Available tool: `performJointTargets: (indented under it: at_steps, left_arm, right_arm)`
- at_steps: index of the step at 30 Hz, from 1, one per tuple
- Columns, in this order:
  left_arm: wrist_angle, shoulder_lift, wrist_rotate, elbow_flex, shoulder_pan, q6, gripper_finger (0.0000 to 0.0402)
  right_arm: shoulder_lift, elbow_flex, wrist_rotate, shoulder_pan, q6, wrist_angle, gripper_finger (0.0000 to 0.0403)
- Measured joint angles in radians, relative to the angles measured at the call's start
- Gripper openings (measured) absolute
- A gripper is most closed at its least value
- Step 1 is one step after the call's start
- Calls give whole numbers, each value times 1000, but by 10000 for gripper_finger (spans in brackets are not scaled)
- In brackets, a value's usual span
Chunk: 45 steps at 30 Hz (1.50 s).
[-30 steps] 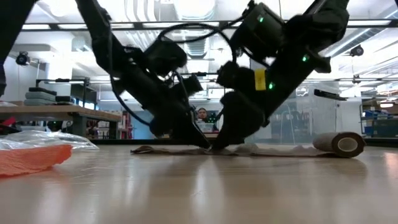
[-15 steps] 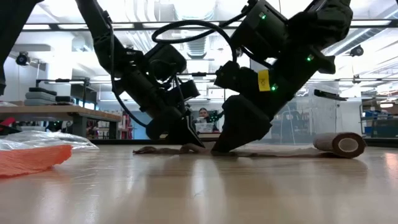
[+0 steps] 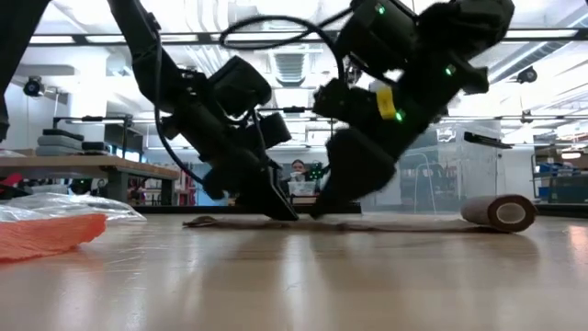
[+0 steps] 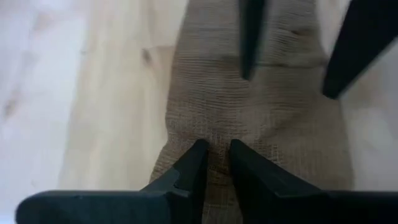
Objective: Roll bandage
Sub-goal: Uncoil the brown bandage, then roll the brown bandage
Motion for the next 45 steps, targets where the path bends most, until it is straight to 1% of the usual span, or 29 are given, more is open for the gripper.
performJointTargets:
  at_steps: [4,6,10,11,13,15,17,18,20,22,24,27,30,34,37,41,45]
  left_arm:
    - [-73,-75,9,0,-4,0,74]
    - [-128,-121,3,2,-3,9,79]
    - [-202,-198,-24,1,-3,21,88]
    - [-187,-213,-23,2,-3,17,90]
    - [-170,-234,-10,4,-5,-6,93]
    - [-123,-234,12,4,-12,-45,98]
    - [-86,-228,32,2,-24,-72,102]
    - [-37,-218,36,3,-33,-78,104]
    - [23,-202,37,5,-51,-83,108]
    - [69,-185,37,9,-67,-85,112]
    - [76,-175,30,22,-81,-88,114]
    - [73,-171,26,30,-94,-91,114]
    - [70,-171,5,33,-99,-92,115]
    - [68,-172,2,33,-99,-111,121]
    - [63,-161,1,29,-100,-112,125]
    - [41,-135,1,25,-100,-82,132]
    - [-16,-89,0,24,-99,-47,137]
  right_arm:
    - [-74,2,17,-8,-11,-59,232]
    - [-135,-2,23,-4,0,-112,240]
    - [-271,-8,45,28,125,-308,257]
    - [-301,-10,52,43,170,-360,260]
    - [-371,-9,51,78,289,-473,269]
    - [-430,-7,44,106,509,-611,278]
    - [-486,-9,30,130,778,-749,287]
    - [-509,-11,13,140,885,-799,292]
    - [-544,-14,-31,166,1070,-882,300]
    - [-559,-18,-69,183,1209,-958,306]
    - [-563,-25,-88,194,1303,-984,309]
    - [-533,-33,-115,197,1408,-982,304]
    - [-481,-33,-143,196,1488,-980,289]
    - [-410,-33,-185,196,1614,-978,269]
    - [-375,-33,-208,198,1671,-971,261]
    - [-332,-33,-211,192,1717,-928,256]
    - [-279,-33,-229,170,1751,-879,251]
